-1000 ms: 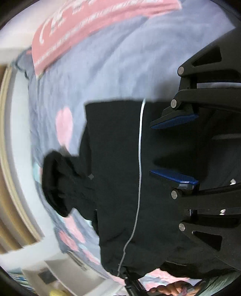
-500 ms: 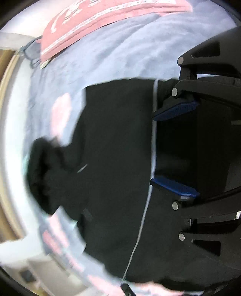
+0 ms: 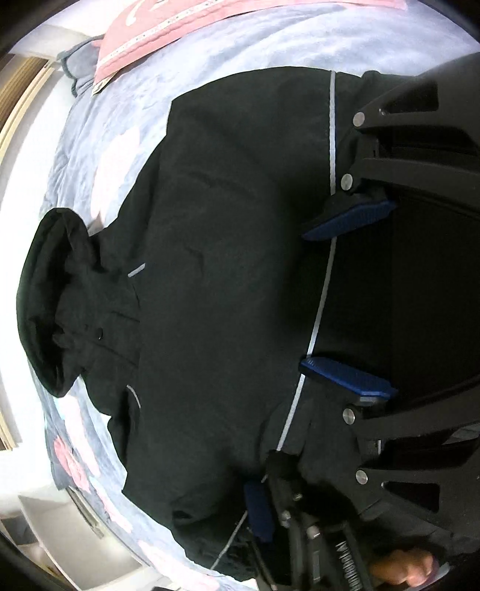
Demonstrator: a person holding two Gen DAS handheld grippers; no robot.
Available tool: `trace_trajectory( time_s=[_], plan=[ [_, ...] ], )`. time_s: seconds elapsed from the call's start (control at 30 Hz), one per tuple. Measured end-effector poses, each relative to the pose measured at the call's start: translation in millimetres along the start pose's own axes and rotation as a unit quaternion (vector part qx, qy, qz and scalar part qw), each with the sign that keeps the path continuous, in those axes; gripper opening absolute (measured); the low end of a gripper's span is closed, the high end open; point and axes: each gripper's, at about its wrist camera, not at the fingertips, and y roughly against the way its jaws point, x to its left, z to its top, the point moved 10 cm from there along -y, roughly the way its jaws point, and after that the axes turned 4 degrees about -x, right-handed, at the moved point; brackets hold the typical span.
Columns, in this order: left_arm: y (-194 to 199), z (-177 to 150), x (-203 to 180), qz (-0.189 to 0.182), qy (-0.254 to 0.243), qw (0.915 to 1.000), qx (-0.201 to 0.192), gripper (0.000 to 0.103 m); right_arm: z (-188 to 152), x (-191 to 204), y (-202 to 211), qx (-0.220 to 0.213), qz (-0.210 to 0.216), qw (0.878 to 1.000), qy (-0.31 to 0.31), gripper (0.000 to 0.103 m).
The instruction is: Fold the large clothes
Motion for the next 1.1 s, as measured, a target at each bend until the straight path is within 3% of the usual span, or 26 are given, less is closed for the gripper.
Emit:
trace_trajectory(
  time_s=[0.13,0.27,0.4,0.43,0.57,0.67,0.8,0.93,1.1],
  plan=[
    [54,6,6,0.013,-0.028,0.9975,-0.064,0.053,3,-22,50,-0.051,0.004,0.998,-0.028,0.067],
    [85,-2,47,0.053,0.002,0.9952,-0.082,0.053,-2,-66,80,-0.081,-0.07,0.993,-0.043,0.068],
    [50,-25,85,0.028,0.08,0.9961,-0.022,0.053,-26,-86,55,-0.032,-0.079,0.994,-0.063,0.068],
    [42,-28,87,0.032,0.077,0.9963,-0.02,0.053,-35,-86,44,-0.017,-0.076,0.995,-0.058,0.068],
    [30,-27,79,0.074,0.036,0.9961,-0.031,0.053,-41,-90,37,-0.035,-0.068,0.995,-0.065,0.072],
    [29,-25,76,0.073,0.021,0.9962,-0.041,0.054,-33,-88,25,-0.041,-0.064,0.995,-0.069,0.075],
    [39,-26,73,0.05,0.008,0.9974,-0.052,0.054,-40,-87,32,-0.047,-0.059,0.995,-0.065,0.075],
    [59,-23,68,0.047,0.004,0.9983,-0.034,0.055,-32,-90,32,0.001,-0.043,0.997,-0.071,0.075],
    [105,7,51,0.045,0.003,0.9986,-0.027,0.055,-3,-99,75,0.028,-0.019,0.995,-0.096,0.075]
  ],
)
